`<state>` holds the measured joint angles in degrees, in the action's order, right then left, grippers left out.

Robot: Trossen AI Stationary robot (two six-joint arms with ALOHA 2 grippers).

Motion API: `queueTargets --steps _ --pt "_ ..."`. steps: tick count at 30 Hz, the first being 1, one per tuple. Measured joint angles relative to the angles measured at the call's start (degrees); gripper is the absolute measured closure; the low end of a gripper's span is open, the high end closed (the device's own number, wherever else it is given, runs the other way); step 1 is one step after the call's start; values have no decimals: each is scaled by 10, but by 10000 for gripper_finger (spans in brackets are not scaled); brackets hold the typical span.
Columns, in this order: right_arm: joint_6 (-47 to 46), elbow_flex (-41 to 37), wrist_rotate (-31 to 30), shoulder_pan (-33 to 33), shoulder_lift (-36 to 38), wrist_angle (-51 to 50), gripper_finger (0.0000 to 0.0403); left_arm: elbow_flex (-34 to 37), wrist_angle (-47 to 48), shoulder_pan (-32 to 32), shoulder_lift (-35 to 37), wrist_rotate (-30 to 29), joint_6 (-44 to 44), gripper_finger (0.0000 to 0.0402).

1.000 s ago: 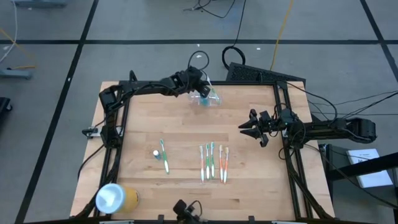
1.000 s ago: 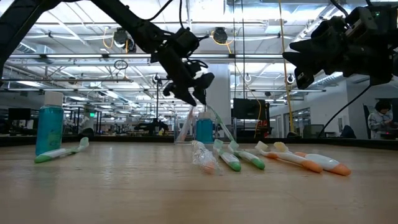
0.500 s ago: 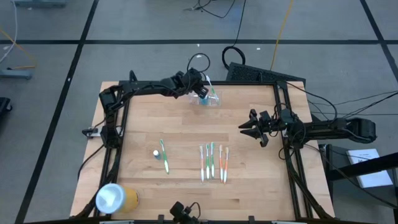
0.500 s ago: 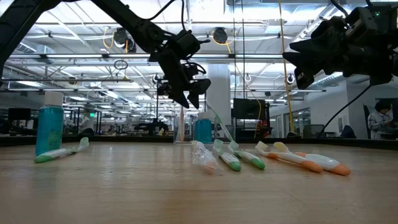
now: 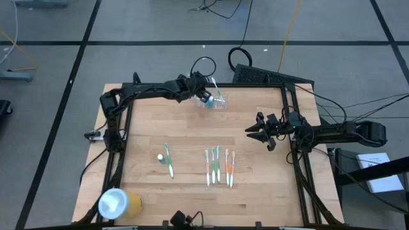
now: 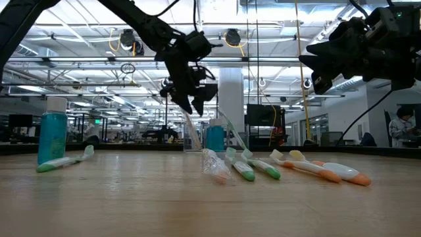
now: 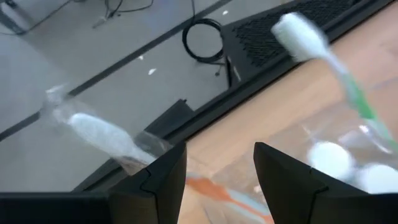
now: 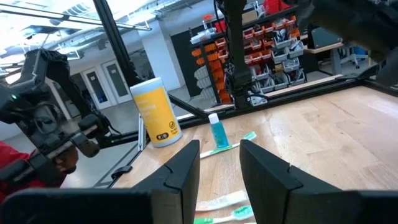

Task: Pick & Place toothbrushing station
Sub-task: Put the orange toothbrush into the transparent organizer, then put the blue mouthwash into the transparent organizer

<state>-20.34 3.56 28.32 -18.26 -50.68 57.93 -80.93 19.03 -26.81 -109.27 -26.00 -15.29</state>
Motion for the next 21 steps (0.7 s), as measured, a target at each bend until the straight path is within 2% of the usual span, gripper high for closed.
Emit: queueTargets --steps 8,12,17,21 --pt "0 0 0 0 -1 -8 298 0 13 34 80 5 42 206" --pt "0 0 0 0 0 -8 298 5 17 71 134 46 75 206" --pt "0 0 0 0 -1 -14 298 37 18 151 218 130 132 206" --pt "0 0 0 0 0 -15 298 74 65 232 293 146 157 206"
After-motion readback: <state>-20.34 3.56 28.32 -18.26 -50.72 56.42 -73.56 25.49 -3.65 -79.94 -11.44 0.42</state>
